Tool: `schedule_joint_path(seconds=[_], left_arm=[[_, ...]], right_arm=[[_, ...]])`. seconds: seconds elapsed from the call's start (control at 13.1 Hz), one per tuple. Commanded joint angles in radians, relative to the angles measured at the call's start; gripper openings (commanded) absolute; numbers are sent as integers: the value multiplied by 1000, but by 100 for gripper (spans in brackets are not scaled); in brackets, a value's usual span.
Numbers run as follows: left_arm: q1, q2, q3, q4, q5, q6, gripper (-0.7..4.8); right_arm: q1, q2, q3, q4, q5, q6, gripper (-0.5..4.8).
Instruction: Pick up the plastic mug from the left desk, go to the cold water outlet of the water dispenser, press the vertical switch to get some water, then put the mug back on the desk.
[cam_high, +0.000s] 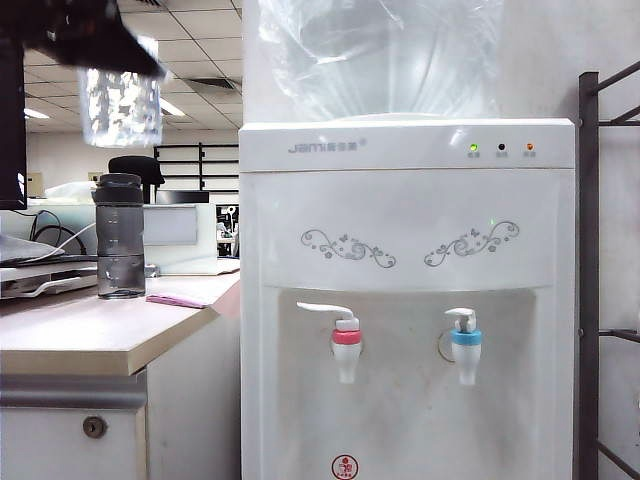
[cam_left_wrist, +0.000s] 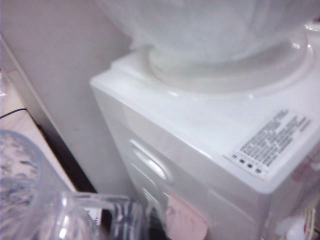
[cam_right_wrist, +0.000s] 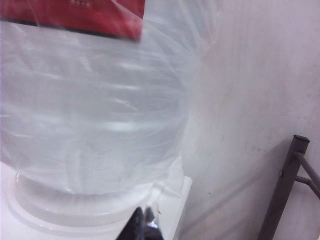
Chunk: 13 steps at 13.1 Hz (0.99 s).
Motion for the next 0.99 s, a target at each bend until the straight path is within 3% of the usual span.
schedule_joint_path(seconds=[0.08,0.69,0.99], left_arm=[[-4,72,6,55,32,64,-6],[-1,245,6,146,77,94,-6],[62,296,5,189,146,93,-6]], right_arm=[[0,-4,4,11,-3,5,-1],[0,-4,4,-11,-17,5,-1],[0,-4,4,-18,-17,4,-1]])
